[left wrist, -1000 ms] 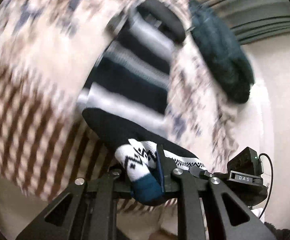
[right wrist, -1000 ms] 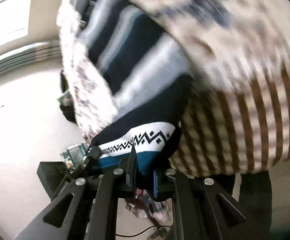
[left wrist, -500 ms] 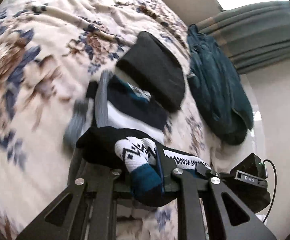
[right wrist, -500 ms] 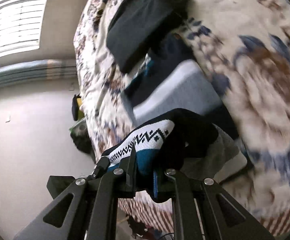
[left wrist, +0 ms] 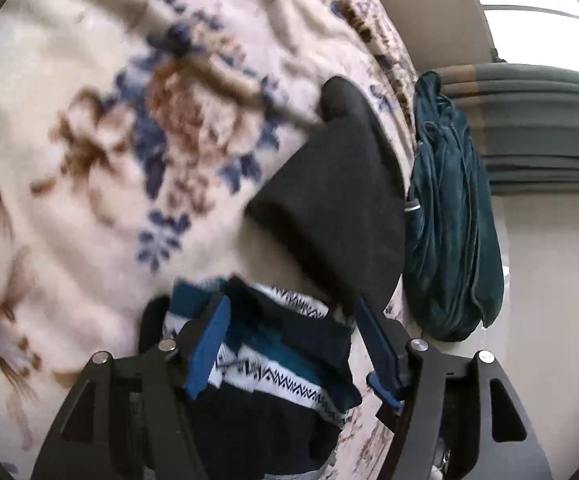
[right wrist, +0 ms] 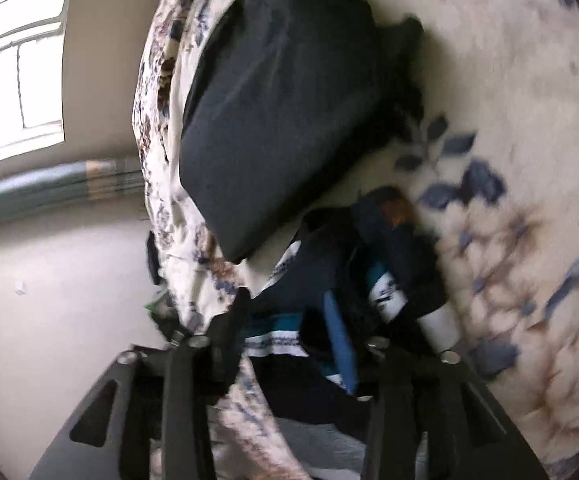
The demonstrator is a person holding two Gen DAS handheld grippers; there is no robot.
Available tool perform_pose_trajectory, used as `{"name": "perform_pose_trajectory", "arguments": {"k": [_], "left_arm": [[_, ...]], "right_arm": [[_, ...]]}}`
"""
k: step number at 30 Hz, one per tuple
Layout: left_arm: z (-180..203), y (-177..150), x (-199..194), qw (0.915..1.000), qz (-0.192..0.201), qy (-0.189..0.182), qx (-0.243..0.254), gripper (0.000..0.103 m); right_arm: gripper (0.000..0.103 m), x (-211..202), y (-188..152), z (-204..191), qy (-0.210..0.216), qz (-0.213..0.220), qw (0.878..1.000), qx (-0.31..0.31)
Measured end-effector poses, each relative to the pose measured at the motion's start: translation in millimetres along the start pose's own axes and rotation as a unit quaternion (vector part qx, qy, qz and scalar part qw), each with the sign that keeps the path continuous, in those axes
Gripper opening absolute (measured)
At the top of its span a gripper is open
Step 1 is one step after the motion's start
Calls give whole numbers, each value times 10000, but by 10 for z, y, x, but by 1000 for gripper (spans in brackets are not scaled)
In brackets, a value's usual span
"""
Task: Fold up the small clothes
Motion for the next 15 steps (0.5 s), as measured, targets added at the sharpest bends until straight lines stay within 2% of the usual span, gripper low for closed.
{"name": "perform_pose_trajectory", "arguments": {"k": [2,4,6,8,10,12,14,15], "left_arm": [[72,-31,-107,9991,96,146,384,68],[117,-100,-171,9941,215,539,918,68],[136,-213,-141,9839,177,996,1471,68],[85,-268,-37,9732,92,1393,1828,68],[29,-288,55,9652,57,1684,2000,68],[12,-286,116,9609,60,1810,2095,68],[5,-274,107,9605,100,1865,2062,68],[5,-273,79,9613,123,1862,2027,68]], "right_arm": [[47,-92,-15,-32,-339,9,9986,-415],[47,-178,-65,-71,-862,-49,9918,-947],[48,-172,-117,-152,-1144,-207,9822,-1476],[48,-117,-198,-233,-1575,-447,9642,-2087],[48,-12,-255,-236,-1798,-633,9505,-2454],[48,135,-313,-191,-1840,-805,9456,-2558],[41,214,-328,-126,-1870,-867,9449,-2544],[24,246,-319,-119,-1820,-823,9462,-2546]]}}
Point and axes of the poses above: each gripper's, at about its wrist camera, not at the fingertips, and x roughly the way its jaws point, z to its right, y to its top, the point moved 6 cm from there along x, roughly the way its jaws point, and after that the axes turned 14 degrees about -x, right-handed, at the moved point
